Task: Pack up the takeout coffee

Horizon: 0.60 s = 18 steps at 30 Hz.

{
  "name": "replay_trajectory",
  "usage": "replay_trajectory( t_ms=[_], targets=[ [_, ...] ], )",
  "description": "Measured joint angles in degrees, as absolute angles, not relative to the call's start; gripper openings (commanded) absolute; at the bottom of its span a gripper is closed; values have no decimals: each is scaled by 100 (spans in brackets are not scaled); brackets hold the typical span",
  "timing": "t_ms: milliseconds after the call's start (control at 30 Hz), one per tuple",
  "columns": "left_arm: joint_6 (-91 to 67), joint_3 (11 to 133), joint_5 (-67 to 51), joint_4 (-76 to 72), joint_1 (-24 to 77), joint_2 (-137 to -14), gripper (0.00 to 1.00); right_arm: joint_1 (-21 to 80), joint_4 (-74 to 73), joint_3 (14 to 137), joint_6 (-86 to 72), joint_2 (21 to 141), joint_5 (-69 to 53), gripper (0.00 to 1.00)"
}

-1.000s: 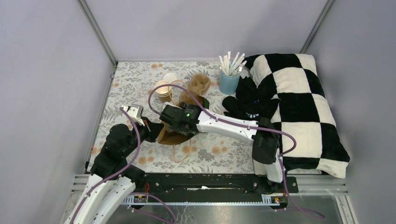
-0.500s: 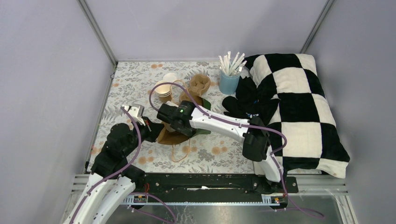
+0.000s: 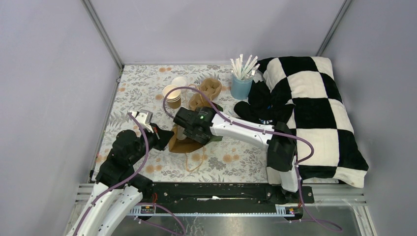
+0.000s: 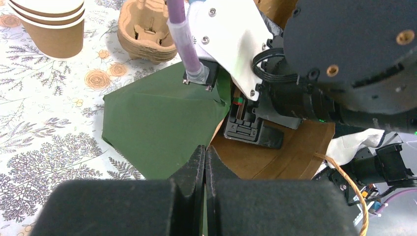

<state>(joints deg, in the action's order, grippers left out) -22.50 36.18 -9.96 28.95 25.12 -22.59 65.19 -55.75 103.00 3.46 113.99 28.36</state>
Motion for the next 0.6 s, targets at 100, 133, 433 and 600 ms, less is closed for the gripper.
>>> replay_trajectory(
  t_ms=[100,133,433,600],
  targets=[
    [-2250,3627,-1002,2877,2512,-2257,0,6442,-5537,10287,467,11351,2606,36],
    [-2252,3627,-1002,2871,2512,-2257,0,6420,-5540,10289,495,11340,2541,36],
    [-2257,3627,-1031,2864,2512,-2257,0,6390,-5638,10296,569,11288,2228,36],
    [-2279,3627,-1033,2864,2512,-2241,0,6416,-5627,10154,554,11137,2139,35]
  ],
)
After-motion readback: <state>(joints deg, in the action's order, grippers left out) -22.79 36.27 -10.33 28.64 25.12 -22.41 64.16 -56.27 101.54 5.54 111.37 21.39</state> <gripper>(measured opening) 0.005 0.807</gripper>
